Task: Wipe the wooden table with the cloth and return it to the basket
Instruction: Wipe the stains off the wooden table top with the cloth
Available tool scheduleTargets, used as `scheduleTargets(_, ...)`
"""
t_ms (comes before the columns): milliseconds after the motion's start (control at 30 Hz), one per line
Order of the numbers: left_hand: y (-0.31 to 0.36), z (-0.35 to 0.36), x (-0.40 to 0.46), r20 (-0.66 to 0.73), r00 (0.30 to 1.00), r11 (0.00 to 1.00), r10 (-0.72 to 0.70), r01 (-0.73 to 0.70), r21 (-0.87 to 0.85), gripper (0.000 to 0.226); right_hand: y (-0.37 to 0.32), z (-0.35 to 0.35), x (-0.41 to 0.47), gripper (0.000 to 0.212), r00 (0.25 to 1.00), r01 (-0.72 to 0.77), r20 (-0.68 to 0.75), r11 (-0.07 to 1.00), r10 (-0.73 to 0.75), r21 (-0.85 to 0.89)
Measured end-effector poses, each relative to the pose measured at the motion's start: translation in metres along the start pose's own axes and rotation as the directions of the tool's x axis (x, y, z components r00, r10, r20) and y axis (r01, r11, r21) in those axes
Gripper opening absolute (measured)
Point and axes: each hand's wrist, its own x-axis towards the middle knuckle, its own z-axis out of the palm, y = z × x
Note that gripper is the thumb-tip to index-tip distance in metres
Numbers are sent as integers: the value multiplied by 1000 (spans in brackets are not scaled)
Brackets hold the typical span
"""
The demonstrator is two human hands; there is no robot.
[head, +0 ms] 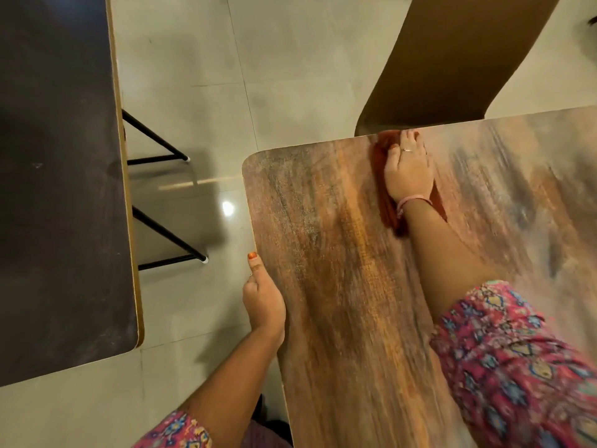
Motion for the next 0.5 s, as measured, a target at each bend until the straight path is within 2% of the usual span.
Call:
scheduleTargets(33,0,0,-1,1,1000,1000,2,-2,-4,64,-11,5,-3,55,997,-66,-33,998,66,-16)
scheduleTargets(67,0,-1,-1,2,1000,1000,2,-2,-10,64,-24,12,-12,56,999,-41,-28,999,40,-31)
scheduleTargets(100,0,-1,-1,7,1000,1000,0,0,-20,66,-39,19,-25,57,997,75,-1,997,-75,-33)
scheduleTargets(133,0,0,-1,15,1000,999,-3,4,-32,68,-52,27,-43,57,964,263,53,964,-261,-27)
scheduleTargets(167,-1,0,-1,22,1000,999,-11,12,-41,71,-63,33,-65,56,876,471,131,882,-465,-14)
scheduleTargets(233,-2,1,1,21,999,999,-26,27,-44,74,-68,37,-99,55,585,783,295,621,-756,38)
scheduleTargets(267,-2,1,1,19,999,999,-32,32,-42,73,-62,34,-101,54,460,857,347,511,-817,65)
scheduleTargets(300,-1,1,0,24,999,999,-33,34,-40,75,-55,29,-92,53,410,878,366,470,-836,90)
scheduleTargets(333,-1,1,0,33,999,999,-30,31,-39,78,-48,24,-78,53,450,857,355,508,-820,87)
scheduleTargets(367,-2,1,1,38,999,999,-25,27,-36,80,-40,20,-62,55,561,791,316,608,-765,67)
scheduleTargets(400,-2,1,0,38,999,999,-19,20,-35,77,-32,16,-43,56,717,665,243,745,-653,40)
scheduleTargets(433,0,0,-1,36,999,999,-13,15,-35,71,-23,12,-23,56,861,487,155,873,-483,18)
scheduleTargets(467,1,-1,-2,34,999,999,-10,12,-35,67,-14,7,-6,56,956,283,81,959,-283,9)
scheduleTargets(500,1,-1,-2,31,999,999,-10,11,-33,65,-9,4,6,56,996,88,26,996,-89,14)
